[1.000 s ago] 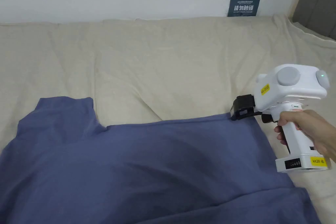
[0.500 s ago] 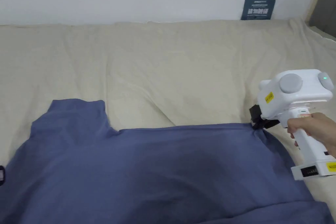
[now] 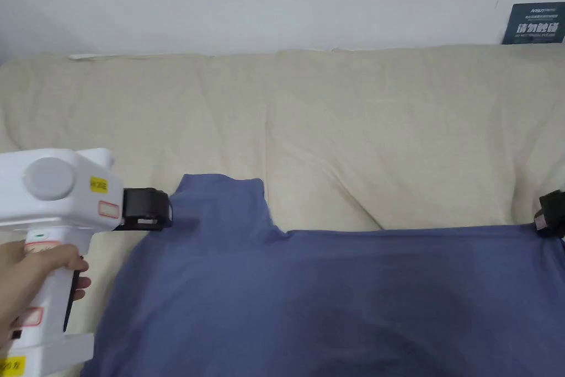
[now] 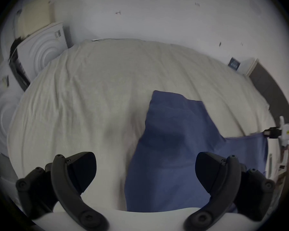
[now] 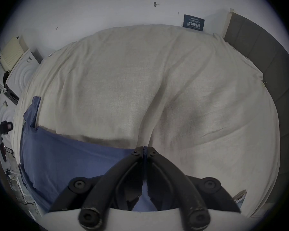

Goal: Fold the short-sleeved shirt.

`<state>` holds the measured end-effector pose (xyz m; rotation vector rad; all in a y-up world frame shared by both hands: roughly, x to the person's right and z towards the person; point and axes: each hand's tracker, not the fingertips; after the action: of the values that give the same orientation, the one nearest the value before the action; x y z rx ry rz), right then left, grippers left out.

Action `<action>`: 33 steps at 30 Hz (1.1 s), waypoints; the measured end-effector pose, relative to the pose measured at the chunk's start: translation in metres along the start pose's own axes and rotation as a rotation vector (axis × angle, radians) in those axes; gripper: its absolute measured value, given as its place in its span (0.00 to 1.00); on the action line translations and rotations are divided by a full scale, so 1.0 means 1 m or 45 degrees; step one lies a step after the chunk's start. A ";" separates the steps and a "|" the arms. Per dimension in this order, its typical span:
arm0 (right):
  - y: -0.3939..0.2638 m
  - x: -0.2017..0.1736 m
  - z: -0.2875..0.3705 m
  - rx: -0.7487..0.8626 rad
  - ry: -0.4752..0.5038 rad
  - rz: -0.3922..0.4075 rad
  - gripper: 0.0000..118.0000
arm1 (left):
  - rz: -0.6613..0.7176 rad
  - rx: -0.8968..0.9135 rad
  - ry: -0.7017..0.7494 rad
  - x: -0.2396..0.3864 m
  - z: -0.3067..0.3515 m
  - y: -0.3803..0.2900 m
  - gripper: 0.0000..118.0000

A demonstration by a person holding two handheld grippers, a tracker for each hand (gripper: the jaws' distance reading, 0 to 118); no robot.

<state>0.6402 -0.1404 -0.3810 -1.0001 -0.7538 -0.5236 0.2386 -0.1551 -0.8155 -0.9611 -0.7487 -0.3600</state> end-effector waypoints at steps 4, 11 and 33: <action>0.002 0.000 -0.005 -0.010 -0.009 0.008 0.02 | -0.082 -0.099 0.071 0.013 -0.049 0.015 0.99; 0.002 0.003 -0.013 -0.027 -0.005 0.012 0.02 | -0.140 -0.161 0.096 0.027 -0.078 0.014 0.90; -0.055 0.022 0.096 0.155 0.046 -0.049 0.02 | -0.105 0.098 -0.062 0.017 0.108 0.004 0.03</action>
<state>0.5854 -0.0809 -0.3017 -0.8625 -0.7651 -0.5215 0.2082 -0.0615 -0.7672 -0.8705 -0.8424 -0.3782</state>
